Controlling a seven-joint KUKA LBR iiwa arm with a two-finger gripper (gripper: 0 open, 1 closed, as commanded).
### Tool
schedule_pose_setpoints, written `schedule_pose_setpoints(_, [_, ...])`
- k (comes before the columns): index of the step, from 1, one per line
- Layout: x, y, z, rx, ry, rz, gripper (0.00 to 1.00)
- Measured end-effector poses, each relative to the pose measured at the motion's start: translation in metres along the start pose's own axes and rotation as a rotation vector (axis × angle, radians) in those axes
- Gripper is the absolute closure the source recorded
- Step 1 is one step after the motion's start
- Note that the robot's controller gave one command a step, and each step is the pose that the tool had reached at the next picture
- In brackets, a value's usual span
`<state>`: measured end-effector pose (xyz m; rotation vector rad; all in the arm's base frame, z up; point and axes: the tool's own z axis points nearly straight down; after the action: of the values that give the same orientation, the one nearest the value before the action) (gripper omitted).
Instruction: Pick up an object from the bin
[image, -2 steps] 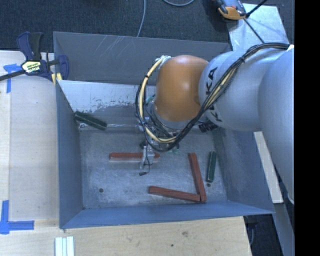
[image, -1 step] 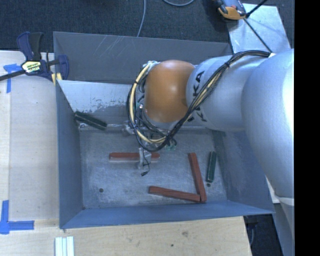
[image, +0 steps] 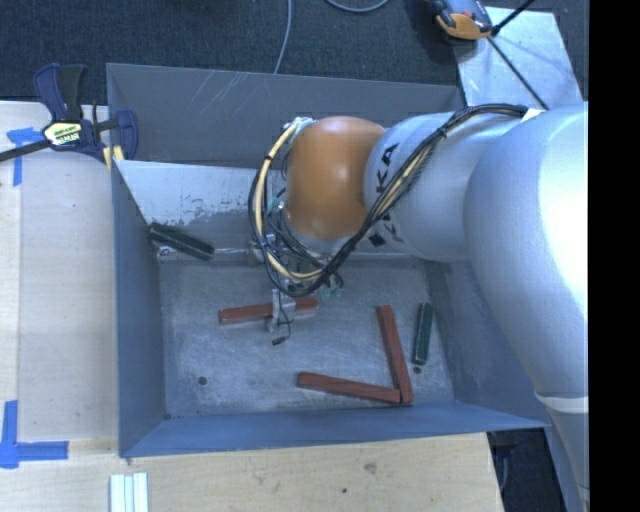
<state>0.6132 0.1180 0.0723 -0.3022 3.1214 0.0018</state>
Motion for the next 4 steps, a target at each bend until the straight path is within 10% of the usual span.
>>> schedule_pose_setpoints(2, [0.0038,0.0031,0.0003,0.0,0.0,-0.027,0.0])
schedule_pose_setpoints(3, [0.0089,0.0055,-0.0002,0.0,0.001,-0.054,1.0])
schedule_pose_setpoints(4, [0.0102,0.0059,-0.0003,0.001,0.001,-0.058,1.0])
